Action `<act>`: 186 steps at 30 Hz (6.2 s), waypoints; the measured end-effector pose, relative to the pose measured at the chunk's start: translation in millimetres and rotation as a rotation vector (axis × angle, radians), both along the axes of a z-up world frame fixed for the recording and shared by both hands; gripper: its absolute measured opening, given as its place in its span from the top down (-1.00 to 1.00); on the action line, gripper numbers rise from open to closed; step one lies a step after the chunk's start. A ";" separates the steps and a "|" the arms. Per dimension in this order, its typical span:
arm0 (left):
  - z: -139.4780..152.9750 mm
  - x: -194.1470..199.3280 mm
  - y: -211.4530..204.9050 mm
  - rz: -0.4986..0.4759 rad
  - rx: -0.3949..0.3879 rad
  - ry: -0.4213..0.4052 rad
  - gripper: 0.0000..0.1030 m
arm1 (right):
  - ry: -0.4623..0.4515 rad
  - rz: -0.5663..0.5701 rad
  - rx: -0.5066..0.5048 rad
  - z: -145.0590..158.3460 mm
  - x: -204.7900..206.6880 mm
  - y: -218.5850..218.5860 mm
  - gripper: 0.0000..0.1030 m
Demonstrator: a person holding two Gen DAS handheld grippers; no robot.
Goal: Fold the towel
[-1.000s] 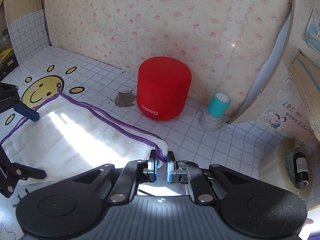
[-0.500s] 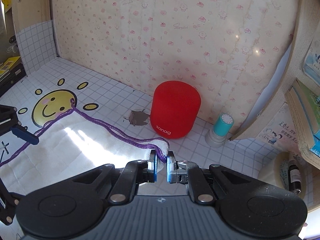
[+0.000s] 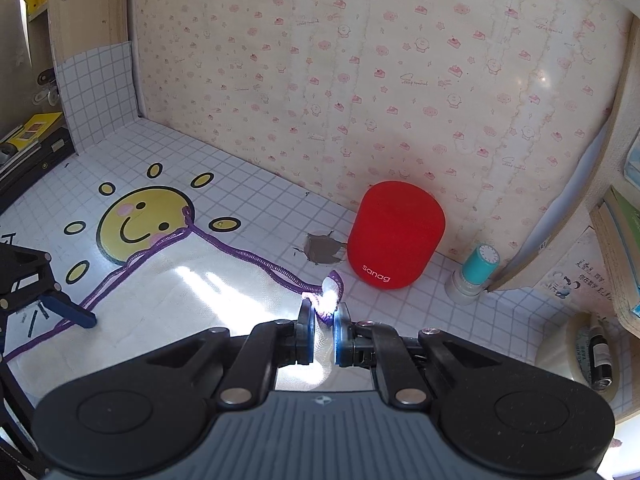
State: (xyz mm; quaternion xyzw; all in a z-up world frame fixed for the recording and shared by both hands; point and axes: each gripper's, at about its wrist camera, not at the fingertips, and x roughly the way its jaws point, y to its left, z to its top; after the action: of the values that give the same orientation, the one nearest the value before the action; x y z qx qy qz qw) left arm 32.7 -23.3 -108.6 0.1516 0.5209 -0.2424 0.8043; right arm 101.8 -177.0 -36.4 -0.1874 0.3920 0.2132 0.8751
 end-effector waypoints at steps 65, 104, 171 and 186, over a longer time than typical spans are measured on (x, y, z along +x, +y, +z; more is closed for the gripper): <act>15.3 -70.5 44.3 -0.006 -0.024 -0.064 0.91 | -0.030 0.129 -0.027 34.4 -76.5 85.0 0.84; 24.4 -77.5 49.6 0.014 -0.033 -0.098 0.29 | 0.072 0.224 -0.007 16.3 -138.2 113.4 0.84; 21.9 -117.7 57.2 -0.113 -0.109 -0.008 0.01 | 0.324 0.444 0.075 -19.3 -147.2 133.7 0.44; 24.4 -127.2 60.8 -0.109 -0.102 0.006 0.01 | 0.396 0.391 0.126 -32.1 -137.1 129.5 0.44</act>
State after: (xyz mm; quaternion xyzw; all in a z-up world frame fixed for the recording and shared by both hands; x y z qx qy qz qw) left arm -94.5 37.5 -84.3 0.1377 0.5012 -0.3124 0.7951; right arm -35.3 -47.5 -68.4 -0.1596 0.4978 0.4344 0.7335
